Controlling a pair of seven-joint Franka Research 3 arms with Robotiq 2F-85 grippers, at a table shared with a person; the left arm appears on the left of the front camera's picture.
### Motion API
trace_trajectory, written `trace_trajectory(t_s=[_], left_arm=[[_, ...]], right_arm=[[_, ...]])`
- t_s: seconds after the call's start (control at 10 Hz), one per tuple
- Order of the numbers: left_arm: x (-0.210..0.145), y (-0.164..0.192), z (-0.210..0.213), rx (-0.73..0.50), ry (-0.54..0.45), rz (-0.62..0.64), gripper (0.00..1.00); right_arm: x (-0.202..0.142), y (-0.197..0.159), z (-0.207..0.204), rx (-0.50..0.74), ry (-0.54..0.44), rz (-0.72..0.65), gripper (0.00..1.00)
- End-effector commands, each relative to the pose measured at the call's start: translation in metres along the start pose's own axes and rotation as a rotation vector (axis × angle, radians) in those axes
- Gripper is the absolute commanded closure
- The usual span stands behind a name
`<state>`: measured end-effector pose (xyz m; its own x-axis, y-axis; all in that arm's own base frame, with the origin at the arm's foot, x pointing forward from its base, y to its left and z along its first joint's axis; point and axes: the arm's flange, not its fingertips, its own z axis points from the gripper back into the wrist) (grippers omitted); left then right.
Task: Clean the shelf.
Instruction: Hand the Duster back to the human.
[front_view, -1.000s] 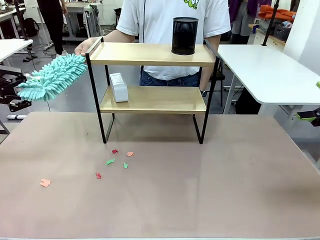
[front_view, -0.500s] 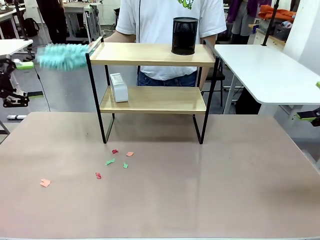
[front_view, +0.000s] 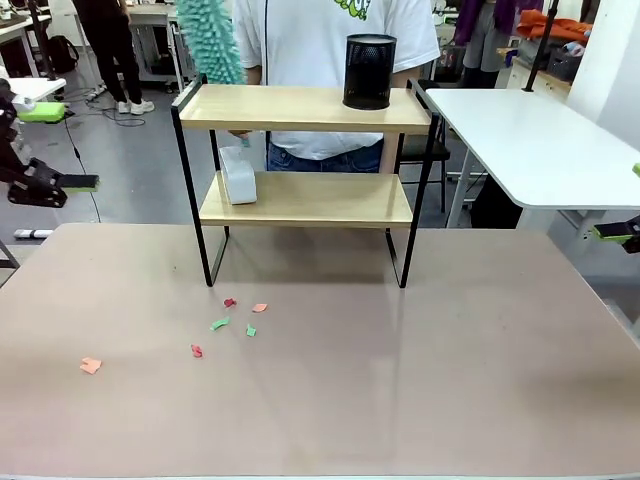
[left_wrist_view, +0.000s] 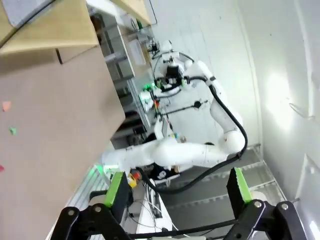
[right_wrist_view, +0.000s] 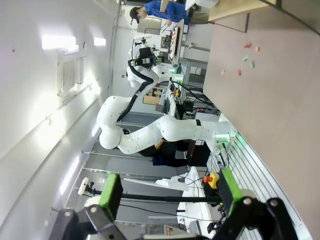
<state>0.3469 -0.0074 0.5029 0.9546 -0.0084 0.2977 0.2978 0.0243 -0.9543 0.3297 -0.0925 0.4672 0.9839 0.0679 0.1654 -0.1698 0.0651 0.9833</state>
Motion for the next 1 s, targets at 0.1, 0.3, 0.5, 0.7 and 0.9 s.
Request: trace_trajectory(t_s=[0.1,0.3,0.5,0.7,0.9], left_arm=[[0.01,0.054,-0.024,-0.064,0.0,0.125,0.0],[0.014,0.094,-0.033,-0.044,-0.04,0.214,0.0],[0.006,0.085,-0.028,-0.025,-0.005,0.191,0.0],[0.006,0.085,-0.028,-0.025,-0.005,0.191,0.0],[0.006,0.085,-0.028,-0.025,-0.005,0.191,0.0]], right_arm=[[0.002,-0.011,-0.073,0.02,-0.047,-0.086,0.0],[0.009,-0.031,-0.1,0.068,-0.208,-0.103,0.0],[0.004,-0.033,-0.08,0.034,-0.105,-0.104,0.0],[0.004,-0.033,-0.08,0.034,-0.105,-0.104,0.0],[0.004,-0.033,-0.08,0.034,-0.105,-0.104,0.0]])
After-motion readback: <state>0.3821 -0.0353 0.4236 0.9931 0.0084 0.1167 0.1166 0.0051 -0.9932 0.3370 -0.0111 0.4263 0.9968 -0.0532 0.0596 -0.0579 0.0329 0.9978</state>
